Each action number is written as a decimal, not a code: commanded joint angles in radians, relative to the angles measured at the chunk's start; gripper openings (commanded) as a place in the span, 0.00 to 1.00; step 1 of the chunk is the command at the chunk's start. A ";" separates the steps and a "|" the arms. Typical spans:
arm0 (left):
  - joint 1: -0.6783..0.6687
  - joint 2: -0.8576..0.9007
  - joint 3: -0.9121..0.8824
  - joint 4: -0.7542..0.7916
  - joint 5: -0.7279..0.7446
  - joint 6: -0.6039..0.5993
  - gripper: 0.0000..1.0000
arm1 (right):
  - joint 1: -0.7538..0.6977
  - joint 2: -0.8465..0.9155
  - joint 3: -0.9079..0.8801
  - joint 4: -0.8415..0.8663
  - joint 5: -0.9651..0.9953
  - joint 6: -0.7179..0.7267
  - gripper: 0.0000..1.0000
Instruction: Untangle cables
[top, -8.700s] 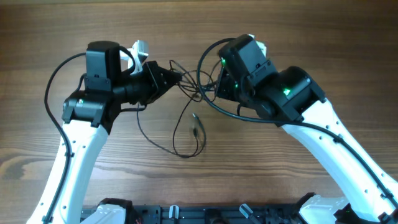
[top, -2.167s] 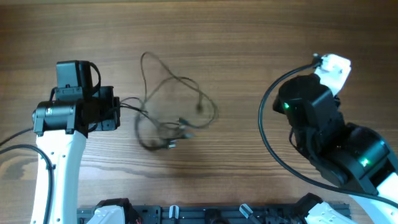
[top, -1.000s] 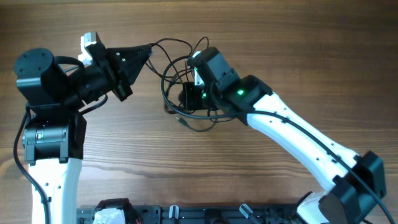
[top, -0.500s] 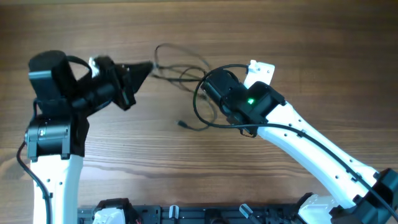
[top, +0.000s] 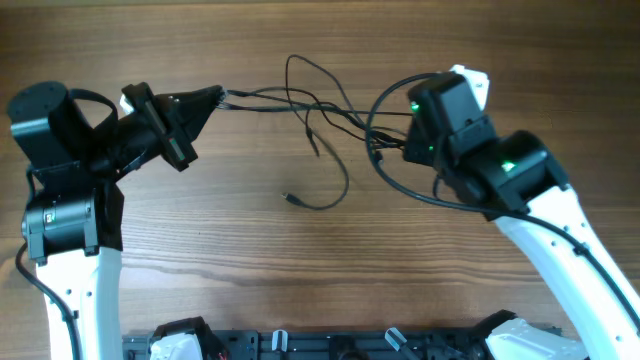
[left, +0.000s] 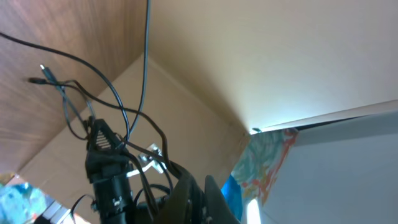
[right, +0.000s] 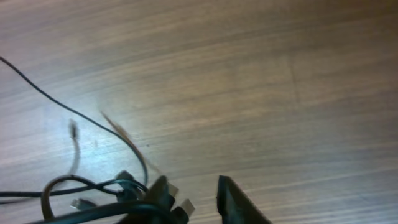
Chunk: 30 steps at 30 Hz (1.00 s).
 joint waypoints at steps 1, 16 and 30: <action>0.032 -0.015 0.028 0.019 -0.048 -0.017 0.04 | -0.178 0.008 -0.018 -0.059 0.127 -0.025 0.23; 0.032 -0.013 0.028 0.018 -0.039 -0.013 0.04 | -0.294 0.002 -0.018 -0.047 0.139 0.103 0.67; 0.032 -0.012 0.028 -0.531 -0.911 0.285 0.04 | -0.385 0.003 -0.018 -0.173 0.373 0.235 0.91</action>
